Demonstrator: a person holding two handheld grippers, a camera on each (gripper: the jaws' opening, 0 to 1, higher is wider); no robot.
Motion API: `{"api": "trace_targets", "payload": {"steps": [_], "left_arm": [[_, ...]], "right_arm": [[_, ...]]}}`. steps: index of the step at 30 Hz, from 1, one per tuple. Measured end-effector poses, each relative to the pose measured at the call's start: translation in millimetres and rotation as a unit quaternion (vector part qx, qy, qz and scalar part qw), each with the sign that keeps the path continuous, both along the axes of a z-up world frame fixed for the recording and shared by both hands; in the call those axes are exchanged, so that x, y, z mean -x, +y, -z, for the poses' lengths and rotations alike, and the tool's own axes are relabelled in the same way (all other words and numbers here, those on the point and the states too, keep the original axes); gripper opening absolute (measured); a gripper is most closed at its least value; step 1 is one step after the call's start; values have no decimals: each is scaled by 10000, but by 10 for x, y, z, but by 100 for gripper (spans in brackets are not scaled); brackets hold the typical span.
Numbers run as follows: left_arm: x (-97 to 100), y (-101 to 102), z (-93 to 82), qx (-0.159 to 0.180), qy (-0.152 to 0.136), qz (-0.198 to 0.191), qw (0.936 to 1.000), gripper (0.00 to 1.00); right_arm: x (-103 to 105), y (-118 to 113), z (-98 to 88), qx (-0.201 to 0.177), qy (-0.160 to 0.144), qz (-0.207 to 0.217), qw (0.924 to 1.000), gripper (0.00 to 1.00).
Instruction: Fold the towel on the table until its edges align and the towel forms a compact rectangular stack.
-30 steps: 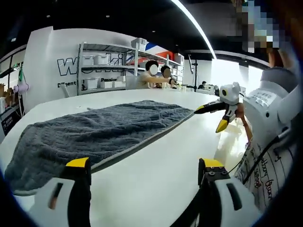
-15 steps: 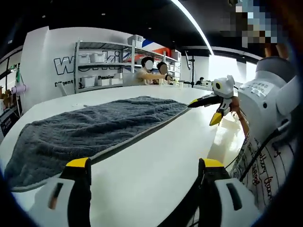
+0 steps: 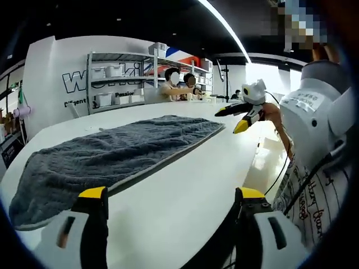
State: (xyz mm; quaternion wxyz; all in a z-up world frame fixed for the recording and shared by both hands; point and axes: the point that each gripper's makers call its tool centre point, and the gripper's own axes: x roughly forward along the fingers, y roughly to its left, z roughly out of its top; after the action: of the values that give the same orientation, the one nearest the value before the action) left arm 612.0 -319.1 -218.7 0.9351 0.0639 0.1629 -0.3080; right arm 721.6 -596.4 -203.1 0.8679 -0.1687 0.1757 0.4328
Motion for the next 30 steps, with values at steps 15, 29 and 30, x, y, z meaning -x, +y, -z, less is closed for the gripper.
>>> {"api": "trace_targets", "payload": {"steps": [15, 29, 30], "left_arm": [[84, -12, -118, -27, -192, 23, 9998, 98], [107, -7, -150, 17, -222, 29, 9997, 98], [108, -5, -144, 4, -207, 26, 9998, 98]], "right_arm": [[-750, -165, -347, -107, -73, 281, 9995, 85], [-1767, -406, -616, -158, -274, 1070, 9938, 73], [-1845, -419, -626, -172, -290, 1121, 9931, 71]]}}
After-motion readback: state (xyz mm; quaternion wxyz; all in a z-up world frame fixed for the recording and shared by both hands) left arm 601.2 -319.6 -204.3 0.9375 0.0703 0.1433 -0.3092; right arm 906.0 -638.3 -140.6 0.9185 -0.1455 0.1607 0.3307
